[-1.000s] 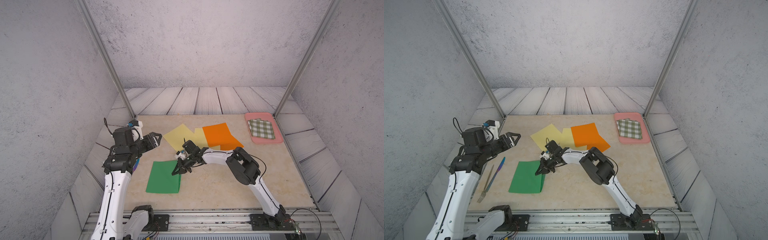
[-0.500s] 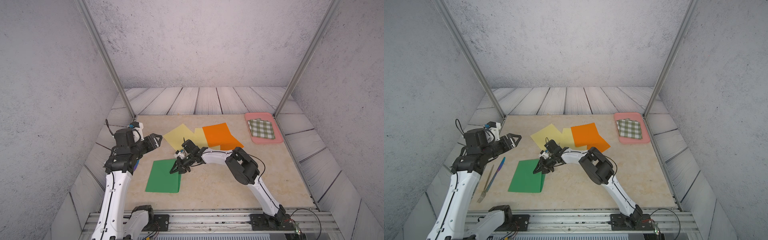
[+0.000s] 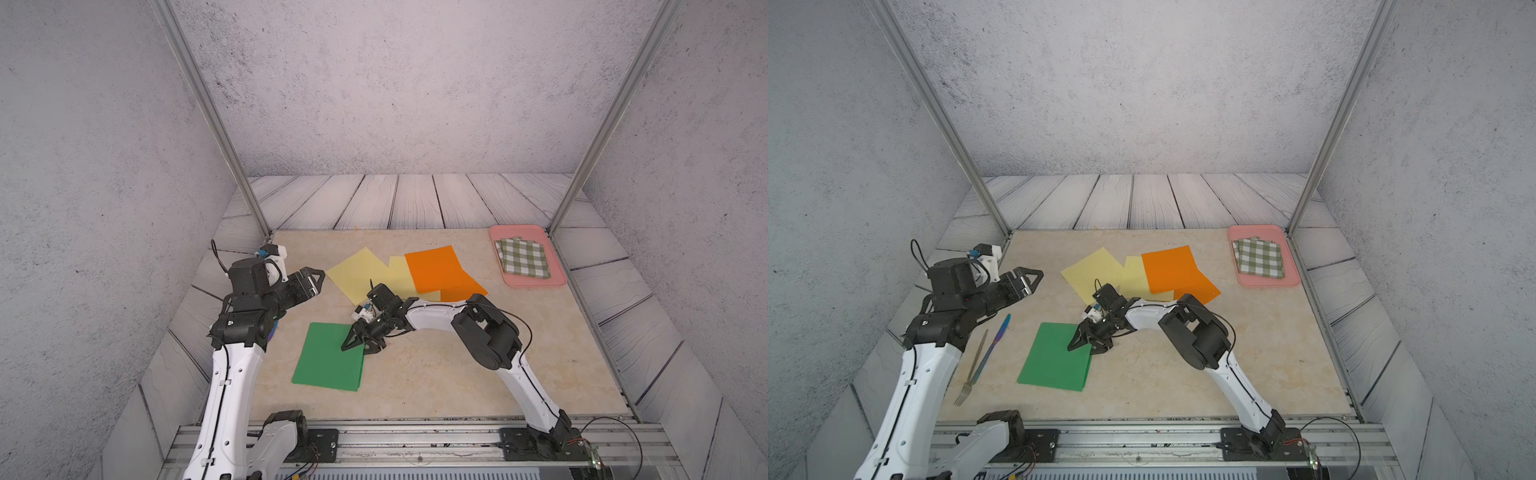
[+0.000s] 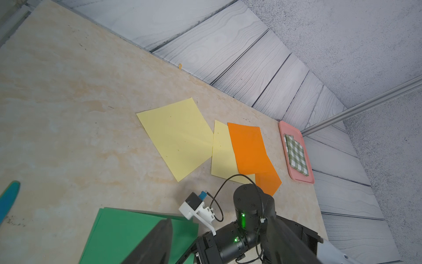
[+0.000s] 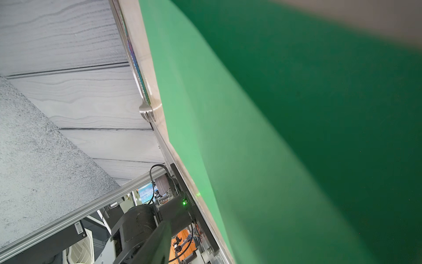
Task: Sort the scattered colored papers by color
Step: Place the colored paper.
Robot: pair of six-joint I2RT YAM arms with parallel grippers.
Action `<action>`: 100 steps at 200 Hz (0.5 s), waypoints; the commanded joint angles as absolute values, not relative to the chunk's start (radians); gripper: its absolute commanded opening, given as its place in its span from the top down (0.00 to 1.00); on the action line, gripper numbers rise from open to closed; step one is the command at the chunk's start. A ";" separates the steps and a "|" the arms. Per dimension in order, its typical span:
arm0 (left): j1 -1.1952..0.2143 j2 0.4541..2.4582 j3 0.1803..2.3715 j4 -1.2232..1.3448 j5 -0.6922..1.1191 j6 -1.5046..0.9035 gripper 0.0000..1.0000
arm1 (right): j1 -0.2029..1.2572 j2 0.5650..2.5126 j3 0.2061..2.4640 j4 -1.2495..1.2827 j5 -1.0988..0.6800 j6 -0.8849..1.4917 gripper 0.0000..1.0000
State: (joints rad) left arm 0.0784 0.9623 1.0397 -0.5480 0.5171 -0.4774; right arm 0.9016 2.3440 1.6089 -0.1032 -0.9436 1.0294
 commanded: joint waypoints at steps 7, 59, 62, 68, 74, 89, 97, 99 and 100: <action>0.090 0.948 1.019 -0.524 0.527 -0.482 0.28 | 0.893 2.265 1.600 -0.219 -0.878 0.977 0.44; 0.090 0.981 0.937 -0.547 0.490 -0.500 0.29 | 0.891 2.262 1.679 -0.337 -0.859 0.924 0.39; 0.091 0.985 0.932 -0.553 0.489 -0.501 0.29 | 0.891 2.264 1.682 -0.340 -0.859 0.923 0.39; 0.089 0.992 0.922 -0.561 0.484 -0.500 0.29 | 0.891 2.268 1.686 -0.343 -0.860 0.924 0.39; 0.090 0.998 0.913 -0.567 0.480 -0.499 0.30 | 0.894 2.271 1.688 -0.343 -0.861 0.926 0.38; 0.090 1.005 0.894 -0.578 0.469 -0.490 0.30 | 0.891 2.278 1.702 -0.358 -0.857 0.925 0.35; 0.091 1.002 0.885 -0.581 0.464 -0.486 0.30 | 0.892 2.281 1.716 -0.372 -0.854 0.918 0.33; 0.091 1.002 0.884 -0.582 0.464 -0.485 0.30 | 0.891 2.281 1.721 -0.376 -0.852 0.914 0.33; 0.091 1.001 0.882 -0.582 0.463 -0.485 0.30 | 0.892 2.281 1.724 -0.380 -0.851 0.913 0.33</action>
